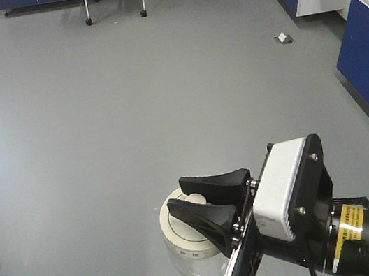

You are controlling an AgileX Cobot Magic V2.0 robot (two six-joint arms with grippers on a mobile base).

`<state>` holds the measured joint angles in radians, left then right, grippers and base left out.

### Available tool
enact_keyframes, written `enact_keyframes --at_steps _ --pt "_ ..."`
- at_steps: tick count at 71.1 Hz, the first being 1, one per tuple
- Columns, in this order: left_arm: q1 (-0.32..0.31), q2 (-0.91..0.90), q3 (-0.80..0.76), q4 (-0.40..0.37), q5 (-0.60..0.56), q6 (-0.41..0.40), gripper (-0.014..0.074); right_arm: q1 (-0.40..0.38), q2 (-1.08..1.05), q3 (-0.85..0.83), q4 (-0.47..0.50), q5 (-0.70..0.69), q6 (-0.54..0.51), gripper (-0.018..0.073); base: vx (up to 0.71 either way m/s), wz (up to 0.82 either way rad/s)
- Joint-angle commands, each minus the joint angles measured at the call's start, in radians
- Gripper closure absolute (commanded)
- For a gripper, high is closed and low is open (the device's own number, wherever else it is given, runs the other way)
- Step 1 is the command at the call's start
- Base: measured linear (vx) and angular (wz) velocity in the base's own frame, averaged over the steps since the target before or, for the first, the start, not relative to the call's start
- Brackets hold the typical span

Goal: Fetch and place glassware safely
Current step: 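Hold the jar while the base drives across the lab floor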

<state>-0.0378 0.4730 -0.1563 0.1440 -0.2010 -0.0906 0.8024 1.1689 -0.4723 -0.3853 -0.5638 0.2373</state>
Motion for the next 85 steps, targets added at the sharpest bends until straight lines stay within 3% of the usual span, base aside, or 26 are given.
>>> enact_keyframes --at_steps 1,85 --pt "0.003 0.001 -0.026 -0.007 -0.071 -0.009 0.0603 0.001 -0.024 -0.027 0.011 -0.101 -0.003 0.0563 0.46 0.02" --pt "0.003 0.001 -0.026 -0.007 -0.071 -0.009 0.0603 0.001 -0.024 -0.027 0.011 -0.100 -0.003 0.0563 0.48 -0.04"
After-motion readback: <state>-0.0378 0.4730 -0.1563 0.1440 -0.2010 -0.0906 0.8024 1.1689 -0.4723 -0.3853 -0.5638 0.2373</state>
